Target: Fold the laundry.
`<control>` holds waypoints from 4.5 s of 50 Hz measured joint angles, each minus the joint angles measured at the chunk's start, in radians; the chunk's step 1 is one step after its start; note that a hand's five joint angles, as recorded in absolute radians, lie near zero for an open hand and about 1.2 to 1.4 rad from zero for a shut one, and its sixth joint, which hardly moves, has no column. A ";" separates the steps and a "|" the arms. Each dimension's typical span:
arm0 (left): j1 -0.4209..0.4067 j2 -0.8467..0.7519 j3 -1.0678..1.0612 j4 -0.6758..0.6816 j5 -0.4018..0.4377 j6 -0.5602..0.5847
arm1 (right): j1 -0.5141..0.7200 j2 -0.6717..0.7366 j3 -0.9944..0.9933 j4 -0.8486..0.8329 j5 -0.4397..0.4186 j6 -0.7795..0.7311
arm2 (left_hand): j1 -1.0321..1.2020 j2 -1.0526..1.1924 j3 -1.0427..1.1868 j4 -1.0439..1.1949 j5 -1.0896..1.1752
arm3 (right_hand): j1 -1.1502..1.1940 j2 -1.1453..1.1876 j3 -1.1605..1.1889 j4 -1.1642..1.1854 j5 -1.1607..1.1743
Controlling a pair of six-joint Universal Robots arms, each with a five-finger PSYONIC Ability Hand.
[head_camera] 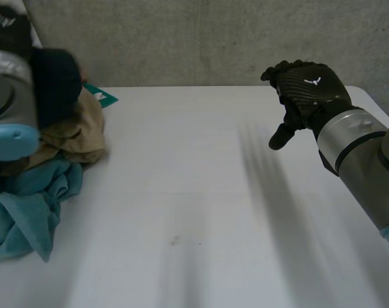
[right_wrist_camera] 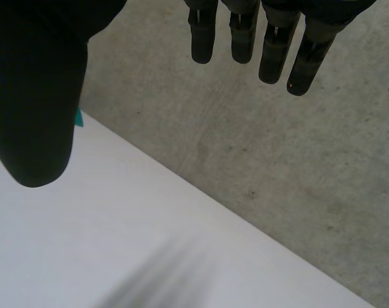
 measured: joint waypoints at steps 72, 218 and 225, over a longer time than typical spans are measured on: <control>-0.125 -0.040 -0.484 -0.319 0.283 -0.601 | 0.063 0.396 -0.110 0.124 -0.086 -0.076 | -0.270 -0.393 -0.387 -0.395 -0.348 | 0.615 0.742 0.750 0.731 0.708; -0.521 0.050 -0.668 -0.014 -0.107 -0.449 | 0.057 0.461 -0.115 -0.026 -0.137 -0.033 | 0.019 -0.003 0.001 0.000 -0.011 | 0.786 0.953 0.973 0.959 0.928; -0.495 0.284 -0.528 -0.013 -0.099 -0.323 | -0.016 0.177 -0.123 -0.020 -0.084 -0.131 | 0.019 -0.002 0.002 0.004 -0.011 | 0.786 0.953 0.973 0.961 0.928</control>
